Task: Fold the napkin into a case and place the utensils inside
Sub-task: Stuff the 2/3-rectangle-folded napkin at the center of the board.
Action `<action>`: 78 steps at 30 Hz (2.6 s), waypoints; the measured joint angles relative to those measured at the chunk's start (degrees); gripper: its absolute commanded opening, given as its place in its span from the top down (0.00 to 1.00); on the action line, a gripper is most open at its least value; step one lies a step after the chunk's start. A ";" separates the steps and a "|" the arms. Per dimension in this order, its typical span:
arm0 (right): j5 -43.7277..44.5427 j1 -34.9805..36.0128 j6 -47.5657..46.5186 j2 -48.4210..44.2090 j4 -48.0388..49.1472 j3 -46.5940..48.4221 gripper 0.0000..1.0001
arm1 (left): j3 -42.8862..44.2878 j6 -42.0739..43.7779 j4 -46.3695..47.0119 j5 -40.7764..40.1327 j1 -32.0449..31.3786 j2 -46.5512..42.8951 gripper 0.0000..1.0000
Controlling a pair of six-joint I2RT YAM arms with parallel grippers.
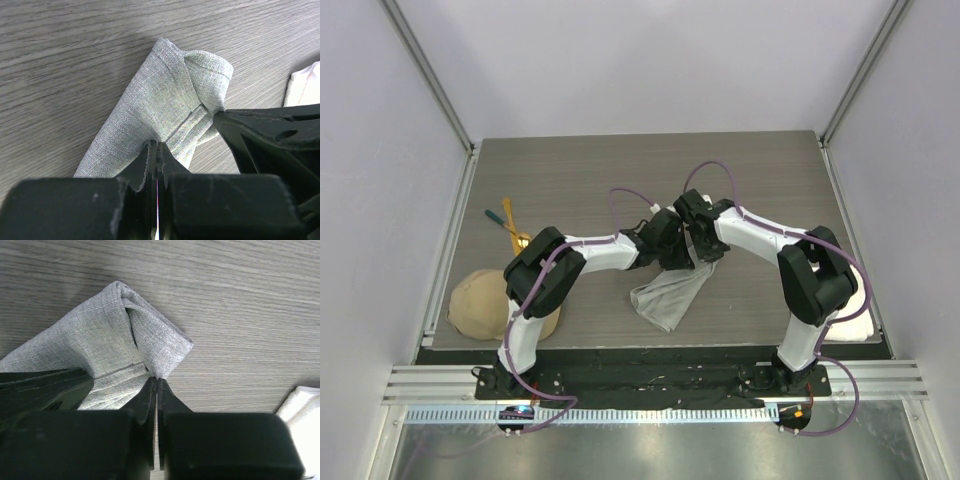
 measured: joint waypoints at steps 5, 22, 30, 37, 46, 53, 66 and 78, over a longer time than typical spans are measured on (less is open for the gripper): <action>-1.18 0.00 0.46 0.02 0.11 0.00 0.99 | 0.00 -0.17 0.22 0.44 0.00 0.17 1.00; -7.50 0.07 4.81 0.04 0.76 1.05 0.99 | 0.07 -1.20 0.48 0.63 0.00 0.28 1.00; -8.09 -3.04 5.05 -0.57 4.15 -3.06 0.99 | 0.15 -1.18 0.76 1.07 -0.17 0.50 1.00; -9.46 -5.03 5.01 -3.45 2.38 -3.48 0.99 | 0.20 -1.18 0.83 1.11 -0.22 0.59 1.00; -14.49 -4.94 5.29 -3.80 3.02 -3.54 0.99 | 0.39 -1.16 0.79 1.07 -0.44 0.66 1.00; -15.02 -5.03 5.27 -1.84 5.77 -5.35 0.99 | 0.42 -1.05 0.74 1.03 -0.55 0.66 1.00; -20.02 -8.48 5.27 -1.64 8.37 -7.15 0.99 | 0.52 3.85 0.35 1.51 -0.74 -0.07 0.71; -25.18 -10.73 5.05 -1.90 9.57 -7.98 0.99 | -0.66 21.40 -12.48 1.20 -1.07 -18.49 0.00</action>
